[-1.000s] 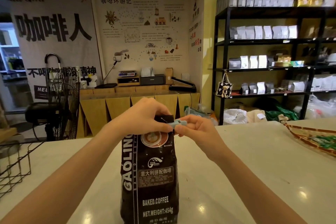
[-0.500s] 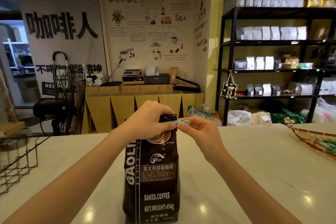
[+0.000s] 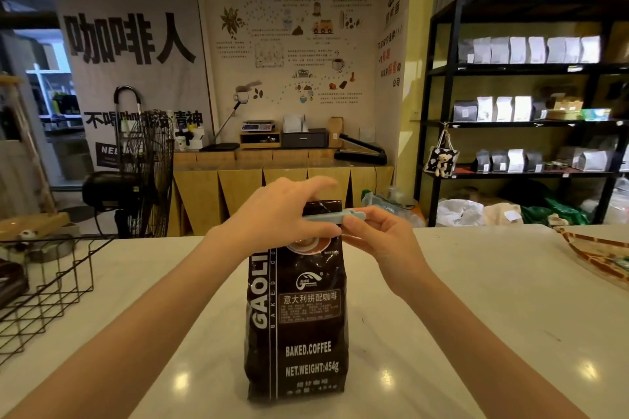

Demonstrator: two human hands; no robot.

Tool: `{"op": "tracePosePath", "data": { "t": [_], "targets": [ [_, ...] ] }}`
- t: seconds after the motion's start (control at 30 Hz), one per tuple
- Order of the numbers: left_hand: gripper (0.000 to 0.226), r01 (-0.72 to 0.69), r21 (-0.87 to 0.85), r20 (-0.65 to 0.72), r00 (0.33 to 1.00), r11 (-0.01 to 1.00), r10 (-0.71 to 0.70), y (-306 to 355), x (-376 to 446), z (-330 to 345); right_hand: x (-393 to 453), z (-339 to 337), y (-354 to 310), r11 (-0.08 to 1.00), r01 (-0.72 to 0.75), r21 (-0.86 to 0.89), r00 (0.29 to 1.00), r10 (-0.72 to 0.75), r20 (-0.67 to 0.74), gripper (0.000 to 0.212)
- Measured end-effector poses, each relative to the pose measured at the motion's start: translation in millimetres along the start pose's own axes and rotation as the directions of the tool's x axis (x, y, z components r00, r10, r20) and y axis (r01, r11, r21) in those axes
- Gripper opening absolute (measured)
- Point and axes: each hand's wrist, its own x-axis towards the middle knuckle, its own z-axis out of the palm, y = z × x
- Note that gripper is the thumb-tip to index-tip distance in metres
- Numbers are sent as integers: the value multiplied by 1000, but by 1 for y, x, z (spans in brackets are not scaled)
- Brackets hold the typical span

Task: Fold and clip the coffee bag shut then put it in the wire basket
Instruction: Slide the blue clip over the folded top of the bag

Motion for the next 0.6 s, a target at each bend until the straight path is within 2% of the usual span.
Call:
{"op": "tracePosePath", "data": {
  "t": [0.07, 0.1, 0.17, 0.23, 0.3, 0.37, 0.5, 0.6],
  "targets": [
    [88, 70, -45, -72, 995, 997, -73, -8, -10, -1, 0, 1, 0, 998, -30, 63, 999, 29, 14, 10],
    [97, 101, -120, -137, 984, 988, -117, -13, -17, -1, 0, 1, 0, 995, -39, 91, 999, 37, 17, 9],
    [111, 185, -393, -189, 942, 900, -276, -26, -33, 3, -1, 1, 1, 991, -47, 126, 999, 45, 19, 8],
    [128, 312, -652, -25, 902, 691, -431, -38, -50, 15, -1, 3, 2, 988, -53, 143, 999, 51, 16, 8],
    [139, 441, -749, 218, 868, 494, -445, -43, -68, 30, 0, 4, 4, 985, -61, 159, 998, 61, 4, 9],
    [126, 479, -800, 350, 861, 361, -368, -47, -80, 49, 0, 4, 5, 982, -71, 178, 997, 73, -6, 10],
    [81, 411, -878, 298, 871, 246, -391, -48, -87, 70, -1, 6, 12, 974, -119, 195, 992, 123, -7, 19],
    [69, 375, -907, 269, 866, 192, -421, -48, -87, 72, -11, 7, 25, 960, -245, 133, 969, 236, 78, 45]
  ]
}}
